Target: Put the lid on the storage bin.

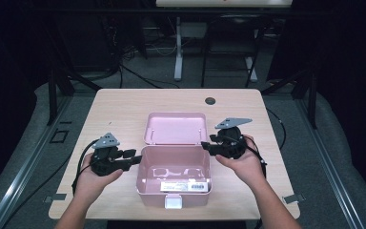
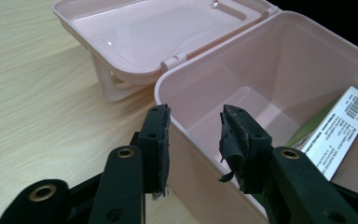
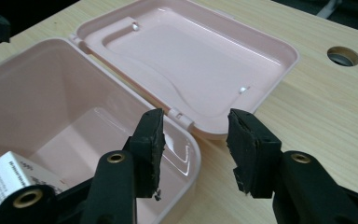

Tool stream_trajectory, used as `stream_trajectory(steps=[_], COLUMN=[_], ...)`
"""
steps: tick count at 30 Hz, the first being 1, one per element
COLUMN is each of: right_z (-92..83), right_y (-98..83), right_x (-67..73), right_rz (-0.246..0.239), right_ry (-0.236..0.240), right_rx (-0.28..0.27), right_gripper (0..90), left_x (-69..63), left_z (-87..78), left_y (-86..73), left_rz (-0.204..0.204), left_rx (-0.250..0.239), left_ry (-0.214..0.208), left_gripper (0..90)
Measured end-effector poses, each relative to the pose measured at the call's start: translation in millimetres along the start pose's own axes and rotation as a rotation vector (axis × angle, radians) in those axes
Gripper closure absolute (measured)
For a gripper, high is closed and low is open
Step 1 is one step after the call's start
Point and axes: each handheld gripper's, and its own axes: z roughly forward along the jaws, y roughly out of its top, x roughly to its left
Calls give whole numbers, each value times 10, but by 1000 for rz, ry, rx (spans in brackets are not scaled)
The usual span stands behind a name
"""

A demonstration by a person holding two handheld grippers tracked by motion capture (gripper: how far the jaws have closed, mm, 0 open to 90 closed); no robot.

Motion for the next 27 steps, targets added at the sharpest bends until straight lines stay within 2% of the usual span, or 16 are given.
stream_trajectory(steps=[7, 10, 13, 22, 27], right_z=[124, 151, 183, 291, 341], right_y=[24, 31, 45, 100, 155], right_x=[-119, -146, -179, -209, -247], right_rz=[28, 31, 54, 64, 91], right_ry=[-32, -36, -32, -80, -94], right_rx=[28, 27, 30, 39, 38], right_gripper=[544, 538, 534, 551, 569], left_x=[-19, -16, -7, -42, -65], left_z=[59, 89, 98, 107, 105], left_y=[-17, -34, -45, -54, -48], left_rz=[-6, -16, -23, -9, 6], left_rx=[15, 17, 17, 9, 15], left_ry=[8, 14, 18, 29, 43], left_gripper=[659, 678, 707, 761, 765])
